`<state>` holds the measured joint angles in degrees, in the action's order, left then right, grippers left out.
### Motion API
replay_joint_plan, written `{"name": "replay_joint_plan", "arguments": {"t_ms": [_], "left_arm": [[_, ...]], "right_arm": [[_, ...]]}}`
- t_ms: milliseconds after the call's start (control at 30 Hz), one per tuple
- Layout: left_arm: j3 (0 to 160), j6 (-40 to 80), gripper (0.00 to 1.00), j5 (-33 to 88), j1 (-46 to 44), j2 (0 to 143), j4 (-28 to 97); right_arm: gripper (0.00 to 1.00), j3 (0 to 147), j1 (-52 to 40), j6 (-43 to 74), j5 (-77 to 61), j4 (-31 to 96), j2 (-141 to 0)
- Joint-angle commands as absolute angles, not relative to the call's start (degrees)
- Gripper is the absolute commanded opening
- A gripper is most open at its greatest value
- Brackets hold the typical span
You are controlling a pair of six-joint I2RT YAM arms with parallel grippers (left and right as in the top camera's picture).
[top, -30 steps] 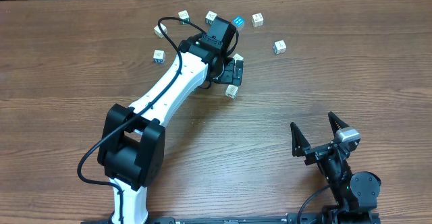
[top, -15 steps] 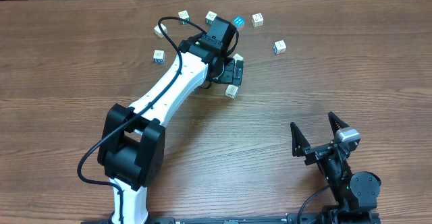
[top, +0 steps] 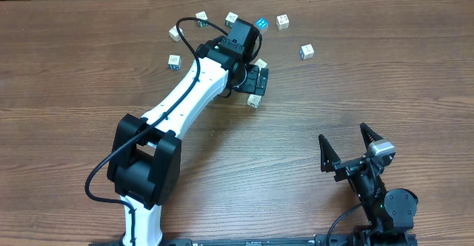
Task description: Form a circle
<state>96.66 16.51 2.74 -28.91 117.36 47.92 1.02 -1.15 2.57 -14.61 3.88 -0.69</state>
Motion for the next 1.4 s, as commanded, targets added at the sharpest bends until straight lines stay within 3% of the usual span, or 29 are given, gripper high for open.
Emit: {"name": "replay_joint_plan", "arguments": {"t_ms": [0,1367], "left_arm": [[95.72,14.11,0.99,4.51,-29.67,117.89,47.48],[95.72,14.15,1.00,3.86,-29.65,123.39,45.36]], "right_arm": [[1.00,0.45,-0.99,2.28,-14.17,3.55,-0.16],[1.00,0.45,-0.99,2.28,-14.17,3.55,-0.16]]}}
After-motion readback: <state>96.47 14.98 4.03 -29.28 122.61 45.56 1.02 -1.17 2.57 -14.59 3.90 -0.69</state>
